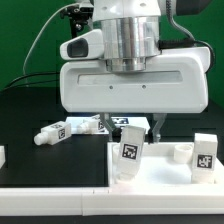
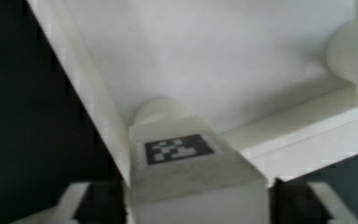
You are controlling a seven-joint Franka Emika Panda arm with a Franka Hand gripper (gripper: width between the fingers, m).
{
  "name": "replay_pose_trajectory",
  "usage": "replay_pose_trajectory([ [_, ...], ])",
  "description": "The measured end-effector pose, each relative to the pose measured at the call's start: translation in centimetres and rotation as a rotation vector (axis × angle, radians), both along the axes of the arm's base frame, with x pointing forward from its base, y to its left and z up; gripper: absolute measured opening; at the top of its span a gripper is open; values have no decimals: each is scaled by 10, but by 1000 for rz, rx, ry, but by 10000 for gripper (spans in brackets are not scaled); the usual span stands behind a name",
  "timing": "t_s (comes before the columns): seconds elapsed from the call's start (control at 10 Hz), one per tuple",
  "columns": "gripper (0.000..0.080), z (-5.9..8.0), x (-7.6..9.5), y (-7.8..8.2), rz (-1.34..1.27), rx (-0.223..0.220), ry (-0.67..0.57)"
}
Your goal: Assemble square table
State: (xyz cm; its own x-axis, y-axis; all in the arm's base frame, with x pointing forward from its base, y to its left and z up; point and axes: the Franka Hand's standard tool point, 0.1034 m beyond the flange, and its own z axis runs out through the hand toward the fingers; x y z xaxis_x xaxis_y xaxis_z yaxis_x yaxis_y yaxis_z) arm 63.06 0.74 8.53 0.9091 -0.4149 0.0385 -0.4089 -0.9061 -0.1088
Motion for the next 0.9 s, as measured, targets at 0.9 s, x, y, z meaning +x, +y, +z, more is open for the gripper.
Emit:
replay_pose_trajectory([
  [0.9,288,-3,4,-14,-951,144,83],
])
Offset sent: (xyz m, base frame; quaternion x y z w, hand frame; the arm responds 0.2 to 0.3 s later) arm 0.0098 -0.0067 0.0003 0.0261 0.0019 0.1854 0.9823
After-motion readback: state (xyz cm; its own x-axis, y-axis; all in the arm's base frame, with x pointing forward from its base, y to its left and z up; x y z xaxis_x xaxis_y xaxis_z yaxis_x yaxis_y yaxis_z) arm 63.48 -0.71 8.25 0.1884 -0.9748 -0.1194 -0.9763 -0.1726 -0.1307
